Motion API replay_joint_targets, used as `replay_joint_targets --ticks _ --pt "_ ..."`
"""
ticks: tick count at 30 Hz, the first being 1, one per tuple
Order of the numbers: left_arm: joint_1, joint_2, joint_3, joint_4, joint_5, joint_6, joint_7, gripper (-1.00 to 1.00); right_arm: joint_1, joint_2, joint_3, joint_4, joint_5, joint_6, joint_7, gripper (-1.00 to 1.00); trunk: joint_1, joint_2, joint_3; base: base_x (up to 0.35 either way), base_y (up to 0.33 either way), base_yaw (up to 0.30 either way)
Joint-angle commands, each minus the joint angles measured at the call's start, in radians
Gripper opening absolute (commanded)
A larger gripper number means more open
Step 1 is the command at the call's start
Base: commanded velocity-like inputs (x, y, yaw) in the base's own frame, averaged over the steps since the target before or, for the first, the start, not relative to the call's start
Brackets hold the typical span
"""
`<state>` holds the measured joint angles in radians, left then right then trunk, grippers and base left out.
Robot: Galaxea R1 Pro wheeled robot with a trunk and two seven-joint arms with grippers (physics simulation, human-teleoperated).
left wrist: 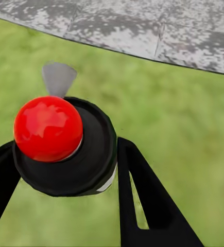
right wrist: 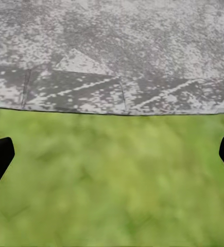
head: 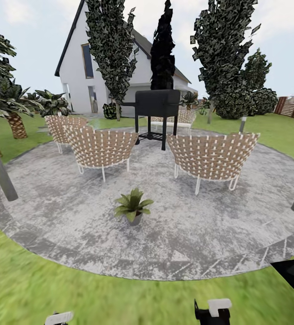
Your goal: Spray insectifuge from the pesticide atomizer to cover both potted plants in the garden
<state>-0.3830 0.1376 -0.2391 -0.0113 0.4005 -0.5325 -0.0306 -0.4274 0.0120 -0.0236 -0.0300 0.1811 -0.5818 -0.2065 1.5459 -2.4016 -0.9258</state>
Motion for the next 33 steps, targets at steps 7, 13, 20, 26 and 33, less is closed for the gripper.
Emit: replay_joint_targets --ticks 7,13,20,26,33 --pt "-0.001 -0.001 -0.008 0.001 0.01 -0.002 -0.004 -1.0 -0.001 0.0 -0.002 0.001 0.011 -0.001 -0.008 1.0 0.0 0.0 -0.001 0.338 0.0 0.0" --pt "-0.001 0.0 -0.008 -0.001 0.012 -0.003 -0.007 -1.0 -0.001 0.0 -0.002 0.002 0.011 0.0 -0.007 1.0 0.0 0.0 -0.001 0.338 0.0 0.0" --pt "-0.001 -0.002 -0.008 -0.001 0.011 -0.003 -0.007 -1.0 -0.001 0.0 -0.002 0.001 0.011 0.0 -0.007 1.0 0.0 0.0 -0.001 0.338 0.011 -0.023" --pt "-0.001 -0.001 -0.008 -0.001 0.011 -0.003 -0.005 -1.0 -0.001 0.001 -0.002 0.001 0.011 0.0 -0.007 1.0 0.0 0.0 -0.001 0.33 0.13 -0.23" --pt "-0.001 -0.005 -0.009 -0.001 0.009 -0.003 -0.005 -1.0 -0.001 0.002 -0.002 0.001 0.009 0.0 -0.008 1.0 0.0 0.0 -0.002 0.287 0.221 -0.262"
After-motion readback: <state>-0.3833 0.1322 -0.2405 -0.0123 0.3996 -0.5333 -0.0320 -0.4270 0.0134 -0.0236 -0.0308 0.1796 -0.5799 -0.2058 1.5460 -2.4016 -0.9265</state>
